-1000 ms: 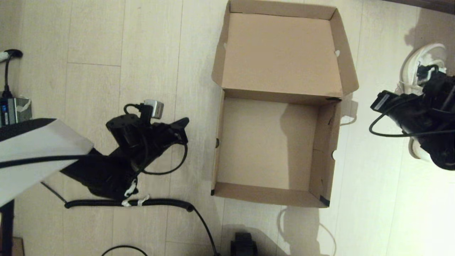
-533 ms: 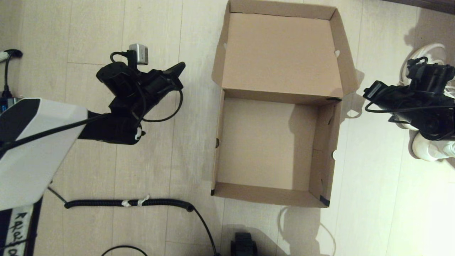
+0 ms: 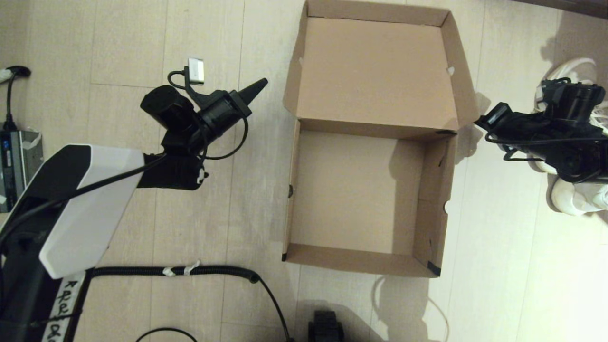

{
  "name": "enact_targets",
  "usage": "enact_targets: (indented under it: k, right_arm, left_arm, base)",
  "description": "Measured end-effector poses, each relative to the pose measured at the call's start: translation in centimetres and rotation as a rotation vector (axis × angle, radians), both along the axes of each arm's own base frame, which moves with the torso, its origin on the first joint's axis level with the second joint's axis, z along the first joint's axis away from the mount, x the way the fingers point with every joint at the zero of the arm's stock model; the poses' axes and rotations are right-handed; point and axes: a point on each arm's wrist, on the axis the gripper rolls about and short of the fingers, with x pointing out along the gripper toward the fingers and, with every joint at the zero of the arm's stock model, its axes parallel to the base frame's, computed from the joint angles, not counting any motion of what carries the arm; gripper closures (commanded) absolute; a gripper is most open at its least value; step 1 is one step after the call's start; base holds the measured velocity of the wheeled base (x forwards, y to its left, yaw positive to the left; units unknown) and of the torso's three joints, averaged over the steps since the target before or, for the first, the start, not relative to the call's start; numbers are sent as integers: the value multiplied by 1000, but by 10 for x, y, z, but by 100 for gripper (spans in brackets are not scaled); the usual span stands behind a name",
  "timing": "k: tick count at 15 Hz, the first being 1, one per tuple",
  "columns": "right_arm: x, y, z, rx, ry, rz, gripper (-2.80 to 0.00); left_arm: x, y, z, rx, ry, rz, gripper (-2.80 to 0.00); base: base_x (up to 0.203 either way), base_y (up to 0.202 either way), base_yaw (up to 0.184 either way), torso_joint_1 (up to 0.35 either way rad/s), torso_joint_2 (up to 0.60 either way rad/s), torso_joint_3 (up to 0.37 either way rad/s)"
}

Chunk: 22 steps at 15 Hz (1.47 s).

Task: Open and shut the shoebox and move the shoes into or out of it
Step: Close the shoe box

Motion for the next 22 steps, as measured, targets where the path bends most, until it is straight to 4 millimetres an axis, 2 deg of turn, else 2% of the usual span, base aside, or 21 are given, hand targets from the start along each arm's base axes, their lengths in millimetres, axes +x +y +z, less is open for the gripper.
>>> enact_targets:
  k: [3, 8, 12, 16, 22]
  right_arm:
    - [0, 2, 1, 19, -2, 50, 0]
    - [-1, 4, 10, 147, -42, 170, 0]
    - [1, 5, 13, 165, -47, 248, 0]
    - [11, 4, 18, 214, -102, 263, 0]
    - [22, 2, 14, 333, -108, 287, 0]
  left_arm:
    - [-3, -12, -2, 6, 24, -92, 0]
    - [-4, -33, -11, 11, 36, -134, 0]
    - [-3, -36, -16, 14, 45, -138, 0]
    - [-1, -41, -24, 18, 59, -146, 0]
    - [-2, -56, -32, 39, 75, -194, 0]
  base:
    - [0, 0, 0, 0, 0, 0]
    - [0, 0, 0, 0, 0, 0]
    - [0, 0, 0, 0, 0, 0]
    - [0, 0, 0, 0, 0, 0]
    - [0, 0, 0, 0, 0, 0]
